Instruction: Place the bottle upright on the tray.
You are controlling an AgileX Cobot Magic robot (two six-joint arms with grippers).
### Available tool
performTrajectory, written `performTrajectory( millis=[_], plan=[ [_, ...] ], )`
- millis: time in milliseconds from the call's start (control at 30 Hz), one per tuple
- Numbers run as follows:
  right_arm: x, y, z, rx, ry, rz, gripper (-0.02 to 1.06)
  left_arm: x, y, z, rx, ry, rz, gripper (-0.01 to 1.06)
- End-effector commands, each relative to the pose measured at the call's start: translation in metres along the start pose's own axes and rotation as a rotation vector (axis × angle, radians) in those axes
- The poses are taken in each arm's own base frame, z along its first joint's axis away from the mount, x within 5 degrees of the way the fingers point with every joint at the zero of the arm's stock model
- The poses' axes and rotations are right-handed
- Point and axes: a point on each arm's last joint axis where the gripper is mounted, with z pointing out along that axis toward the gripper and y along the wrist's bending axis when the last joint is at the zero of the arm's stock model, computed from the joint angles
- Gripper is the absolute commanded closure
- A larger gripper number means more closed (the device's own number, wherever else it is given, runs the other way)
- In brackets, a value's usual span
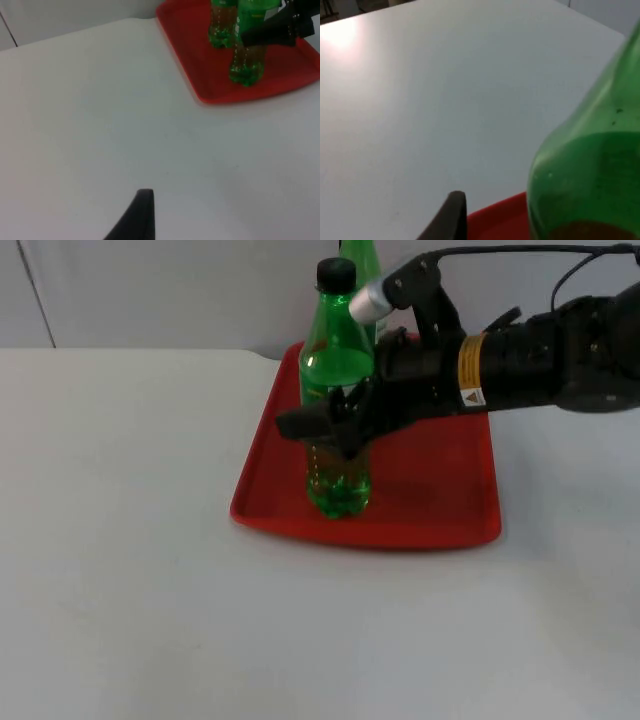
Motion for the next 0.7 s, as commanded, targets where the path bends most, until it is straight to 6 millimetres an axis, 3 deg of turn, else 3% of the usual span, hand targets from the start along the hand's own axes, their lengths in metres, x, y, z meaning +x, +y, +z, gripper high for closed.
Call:
performTrajectory(
  millis=[0, 467, 667],
  plan=[
    [-0.005, -0.001, -0.005, 0.014, 0.040, 0.005, -0.01, 0.002, 0.000, 0.000, -0.006, 0.003, 0.002, 0.00],
    [-0.023, 0.001, -0.029, 0.037, 0.225, -0.001, -0.01, 0.002, 0.000, 0.000, -0.006, 0.003, 0.004, 0.00],
    [-0.030, 0.006, -0.039, 0.050, 0.232, 0.104, -0.01, 0.002, 0.000, 0.000, -0.006, 0.003, 0.004, 0.00]
  ],
)
